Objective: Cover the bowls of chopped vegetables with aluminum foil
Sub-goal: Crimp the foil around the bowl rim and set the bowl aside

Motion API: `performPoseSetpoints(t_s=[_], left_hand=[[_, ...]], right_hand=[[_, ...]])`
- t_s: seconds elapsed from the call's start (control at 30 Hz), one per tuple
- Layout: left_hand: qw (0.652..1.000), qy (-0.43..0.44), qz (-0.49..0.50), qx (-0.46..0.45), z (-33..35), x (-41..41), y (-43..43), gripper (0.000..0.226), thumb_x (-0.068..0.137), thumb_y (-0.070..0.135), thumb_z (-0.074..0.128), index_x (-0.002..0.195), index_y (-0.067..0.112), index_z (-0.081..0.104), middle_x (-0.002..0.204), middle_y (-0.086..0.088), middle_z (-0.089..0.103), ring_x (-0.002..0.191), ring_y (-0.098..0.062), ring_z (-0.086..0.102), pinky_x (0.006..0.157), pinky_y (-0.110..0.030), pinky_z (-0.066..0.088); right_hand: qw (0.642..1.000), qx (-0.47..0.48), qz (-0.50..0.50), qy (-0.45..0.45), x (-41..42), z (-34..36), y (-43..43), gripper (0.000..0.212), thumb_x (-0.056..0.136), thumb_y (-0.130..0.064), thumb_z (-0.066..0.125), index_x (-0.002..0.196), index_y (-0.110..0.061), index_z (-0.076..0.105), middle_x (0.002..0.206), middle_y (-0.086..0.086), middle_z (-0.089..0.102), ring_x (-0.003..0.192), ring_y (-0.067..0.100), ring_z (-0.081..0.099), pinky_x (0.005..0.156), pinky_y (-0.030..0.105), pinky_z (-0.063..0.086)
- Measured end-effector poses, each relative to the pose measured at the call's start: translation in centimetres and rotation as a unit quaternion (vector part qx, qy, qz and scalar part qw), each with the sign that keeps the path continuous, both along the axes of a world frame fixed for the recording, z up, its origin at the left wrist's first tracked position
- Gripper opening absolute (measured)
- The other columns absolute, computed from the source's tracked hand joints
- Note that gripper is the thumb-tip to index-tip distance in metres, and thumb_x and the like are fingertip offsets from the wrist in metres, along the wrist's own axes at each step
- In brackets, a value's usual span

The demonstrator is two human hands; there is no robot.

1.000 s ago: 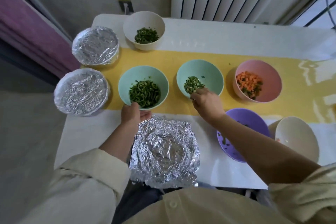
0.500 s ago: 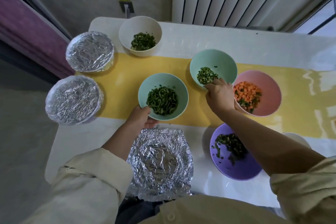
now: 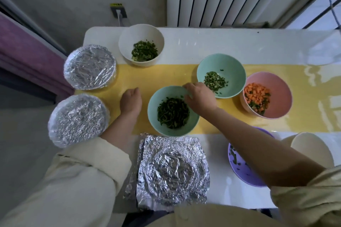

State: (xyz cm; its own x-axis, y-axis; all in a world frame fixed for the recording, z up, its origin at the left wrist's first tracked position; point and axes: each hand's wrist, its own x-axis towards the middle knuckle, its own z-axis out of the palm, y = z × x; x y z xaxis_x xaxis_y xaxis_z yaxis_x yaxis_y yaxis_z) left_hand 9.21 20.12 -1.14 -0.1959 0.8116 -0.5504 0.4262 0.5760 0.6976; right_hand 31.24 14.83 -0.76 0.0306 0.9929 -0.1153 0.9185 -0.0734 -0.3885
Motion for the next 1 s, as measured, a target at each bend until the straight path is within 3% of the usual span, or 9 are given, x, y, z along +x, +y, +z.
performPoseSetpoints(t_s=[0.07, 0.17, 0.23, 0.3, 0.4, 0.47, 0.67, 0.83, 1.0], left_hand=[[0.997, -0.055, 0.041, -0.030, -0.1, 0.2, 2.5, 0.029, 0.096, 0.030, 0.046, 0.079, 0.013, 0.062, 0.089, -0.008, 0.069, 0.099, -0.035, 0.066, 0.092, -0.046, 0.054], [0.988, -0.132, 0.047, -0.066, -0.3, 0.5, 5.3, 0.025, 0.102, 0.029, 0.043, 0.094, 0.011, 0.058, 0.104, -0.010, 0.066, 0.087, -0.025, 0.063, 0.073, -0.030, 0.052], [0.982, -0.163, 0.048, -0.084, -0.6, 0.4, 6.6, 0.024, 0.103, 0.031, 0.041, 0.091, 0.013, 0.053, 0.113, -0.013, 0.064, 0.080, -0.019, 0.062, 0.069, -0.027, 0.050], [0.974, -0.192, 0.049, -0.106, -0.6, 0.6, 8.2, 0.028, 0.104, 0.034, 0.041, 0.101, 0.009, 0.053, 0.120, -0.015, 0.063, 0.085, -0.021, 0.064, 0.078, -0.032, 0.053], [0.960, -0.240, 0.052, -0.132, -0.2, 1.3, 10.3, 0.053, 0.105, 0.043, 0.040, 0.143, 0.007, 0.038, 0.131, -0.015, 0.058, 0.111, -0.028, 0.062, 0.099, -0.038, 0.049], [0.953, -0.261, 0.057, -0.142, -0.2, 1.7, 11.4, 0.056, 0.107, 0.039, 0.036, 0.150, 0.006, 0.028, 0.134, -0.019, 0.056, 0.113, -0.028, 0.060, 0.098, -0.036, 0.049], [0.961, -0.232, 0.085, -0.122, -0.9, 2.3, 12.8, 0.040, 0.109, 0.018, 0.025, 0.136, -0.006, 0.040, 0.086, -0.013, 0.061, 0.072, -0.017, 0.062, 0.055, -0.020, 0.054], [0.977, -0.189, 0.078, -0.066, -0.3, 1.1, 11.5, 0.034, 0.104, 0.019, 0.033, 0.118, -0.004, 0.054, 0.078, -0.012, 0.066, 0.052, -0.011, 0.065, 0.048, -0.019, 0.052], [0.986, -0.154, 0.063, 0.019, 1.9, -0.3, 9.5, 0.030, 0.095, 0.016, 0.044, 0.104, -0.006, 0.062, 0.072, -0.016, 0.069, 0.049, -0.016, 0.065, 0.048, -0.024, 0.053]], right_hand=[[1.000, -0.022, -0.009, 0.000, 0.1, 0.3, 1.1, 0.031, 0.093, -0.017, 0.052, 0.121, -0.013, 0.064, 0.106, 0.012, 0.067, 0.098, 0.033, 0.061, 0.073, 0.039, 0.052], [0.997, -0.074, -0.006, 0.010, 0.1, 0.7, 2.6, 0.026, 0.094, -0.027, 0.052, 0.112, -0.016, 0.069, 0.103, 0.008, 0.071, 0.092, 0.031, 0.064, 0.073, 0.039, 0.054], [0.995, -0.096, 0.015, 0.023, 0.0, 0.8, 3.5, 0.026, 0.095, -0.033, 0.052, 0.108, -0.018, 0.070, 0.100, 0.006, 0.071, 0.090, 0.028, 0.065, 0.073, 0.040, 0.055], [0.992, -0.119, 0.039, 0.027, 0.0, 0.7, 4.6, 0.027, 0.096, -0.035, 0.053, 0.108, -0.019, 0.070, 0.098, 0.005, 0.071, 0.090, 0.026, 0.064, 0.075, 0.041, 0.054], [0.985, -0.146, 0.081, 0.027, 0.0, 0.8, 6.0, 0.025, 0.093, -0.032, 0.054, 0.106, -0.019, 0.071, 0.095, 0.005, 0.071, 0.089, 0.026, 0.063, 0.075, 0.039, 0.053], [0.982, -0.159, 0.101, 0.032, 0.0, 0.9, 6.6, 0.026, 0.091, -0.030, 0.055, 0.107, -0.018, 0.071, 0.097, 0.004, 0.071, 0.089, 0.025, 0.063, 0.076, 0.038, 0.053], [0.977, -0.182, 0.090, 0.065, -0.1, 1.1, 7.3, 0.027, 0.092, -0.030, 0.054, 0.107, -0.017, 0.073, 0.098, 0.002, 0.072, 0.087, 0.022, 0.063, 0.077, 0.038, 0.053], [0.974, -0.151, -0.047, 0.161, -0.1, 1.1, 7.8, 0.025, 0.097, -0.029, 0.053, 0.103, -0.013, 0.072, 0.098, 0.004, 0.072, 0.086, 0.018, 0.062, 0.080, 0.034, 0.051], [0.947, -0.067, -0.162, 0.269, -1.7, 2.9, 6.9, 0.030, 0.097, -0.028, 0.055, 0.122, -0.015, 0.064, 0.101, 0.004, 0.068, 0.093, 0.018, 0.062, 0.086, 0.030, 0.050]])
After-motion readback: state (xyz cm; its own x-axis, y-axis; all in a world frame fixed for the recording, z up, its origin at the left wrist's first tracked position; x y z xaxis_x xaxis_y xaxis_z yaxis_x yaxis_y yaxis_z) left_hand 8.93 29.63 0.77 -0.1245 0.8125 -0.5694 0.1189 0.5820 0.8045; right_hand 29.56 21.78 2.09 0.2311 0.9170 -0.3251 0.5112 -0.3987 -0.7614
